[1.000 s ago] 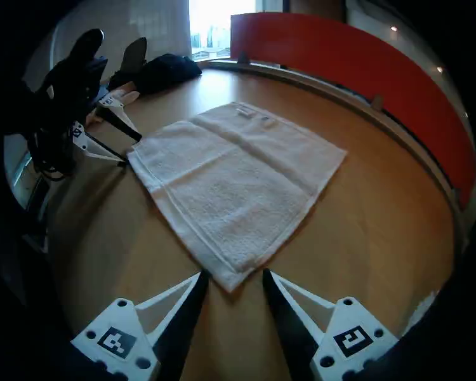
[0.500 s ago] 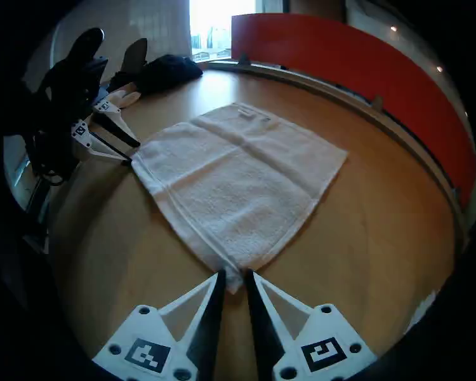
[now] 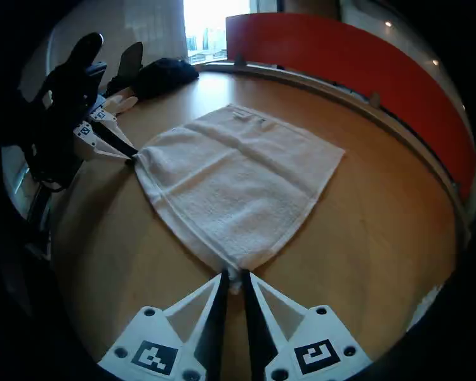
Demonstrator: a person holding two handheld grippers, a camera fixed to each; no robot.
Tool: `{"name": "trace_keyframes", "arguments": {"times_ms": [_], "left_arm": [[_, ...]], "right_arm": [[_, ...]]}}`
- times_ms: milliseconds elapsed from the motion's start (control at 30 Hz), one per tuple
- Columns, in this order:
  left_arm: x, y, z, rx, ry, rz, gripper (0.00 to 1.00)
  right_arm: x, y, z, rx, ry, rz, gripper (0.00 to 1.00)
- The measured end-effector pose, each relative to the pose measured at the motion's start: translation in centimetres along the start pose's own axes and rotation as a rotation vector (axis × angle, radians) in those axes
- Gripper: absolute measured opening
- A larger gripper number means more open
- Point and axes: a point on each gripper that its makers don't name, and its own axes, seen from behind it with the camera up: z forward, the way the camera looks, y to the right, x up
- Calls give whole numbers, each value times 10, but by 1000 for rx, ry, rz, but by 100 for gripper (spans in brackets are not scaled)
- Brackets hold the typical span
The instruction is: Fold towel
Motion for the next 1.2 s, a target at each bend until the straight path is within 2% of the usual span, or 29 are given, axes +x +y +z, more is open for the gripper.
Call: {"name": "trace_keyframes", "arguments": {"times_ms": [400,667,900,1200], "left_arm": [[11,1,-12,1,8,-14,20],[28,0,-32,16,21,-31,20],[45,2,-49,21,44,-27,20],[65,5,-73,12,66,-56,20]], "right_arm": [[20,6,-16,-13,45,-2,16],[42,9,-36,-32,90,12,16],[60,11,-53,-49,130,21,16],[83,11,-79,-62,175,17,16]]}}
